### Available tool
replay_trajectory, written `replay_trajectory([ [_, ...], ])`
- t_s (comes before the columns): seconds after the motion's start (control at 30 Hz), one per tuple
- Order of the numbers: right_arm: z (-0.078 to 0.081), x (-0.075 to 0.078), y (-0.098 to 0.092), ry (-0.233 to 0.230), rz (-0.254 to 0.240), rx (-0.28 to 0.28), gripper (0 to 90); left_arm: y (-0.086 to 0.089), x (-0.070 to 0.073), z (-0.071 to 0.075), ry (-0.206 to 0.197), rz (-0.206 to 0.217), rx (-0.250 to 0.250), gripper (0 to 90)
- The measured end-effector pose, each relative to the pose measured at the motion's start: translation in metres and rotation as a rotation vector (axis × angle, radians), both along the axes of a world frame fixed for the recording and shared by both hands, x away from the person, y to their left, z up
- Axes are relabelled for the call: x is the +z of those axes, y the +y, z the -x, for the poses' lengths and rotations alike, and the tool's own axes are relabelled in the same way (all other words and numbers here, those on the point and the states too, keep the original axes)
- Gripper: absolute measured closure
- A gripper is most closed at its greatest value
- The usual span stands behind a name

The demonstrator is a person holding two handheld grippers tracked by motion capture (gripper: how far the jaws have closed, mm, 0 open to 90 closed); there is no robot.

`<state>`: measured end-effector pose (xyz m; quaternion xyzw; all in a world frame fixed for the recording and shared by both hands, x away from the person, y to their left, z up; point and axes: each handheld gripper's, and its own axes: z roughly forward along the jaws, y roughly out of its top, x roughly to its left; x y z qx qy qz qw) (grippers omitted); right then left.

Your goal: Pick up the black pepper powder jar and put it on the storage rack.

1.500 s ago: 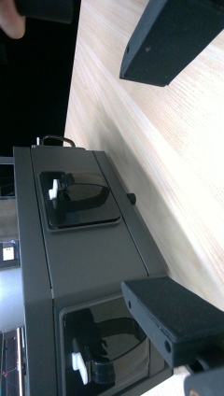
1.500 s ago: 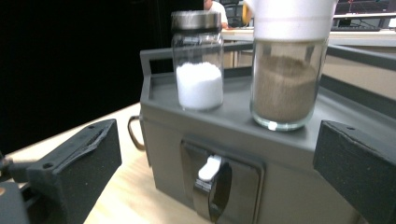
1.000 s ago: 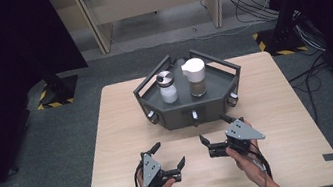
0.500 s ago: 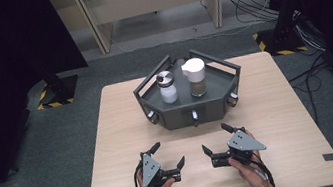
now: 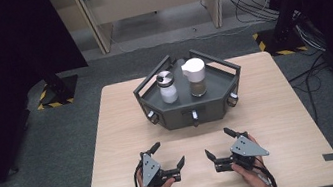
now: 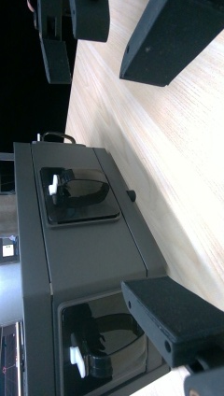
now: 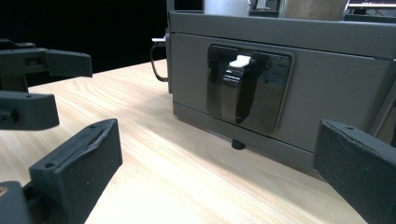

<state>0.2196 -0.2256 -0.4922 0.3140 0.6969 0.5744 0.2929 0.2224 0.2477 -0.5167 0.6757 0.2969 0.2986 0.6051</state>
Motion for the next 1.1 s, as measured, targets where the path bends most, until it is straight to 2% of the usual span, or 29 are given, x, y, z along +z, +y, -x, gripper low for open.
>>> replay_trajectory([
  [0.97, 0.0025, -0.0024, -0.004, 0.013, -0.014, -0.013, 1.6, 0.0016, -0.0012, -0.0002, 0.008, 0.015, 0.012, 1.1],
  [1.1, 0.006, -0.0001, -0.0051, -0.01, -0.01, -0.026, 1.6, 0.0012, -0.0005, 0.0009, 0.001, 0.006, 0.015, 1.1],
])
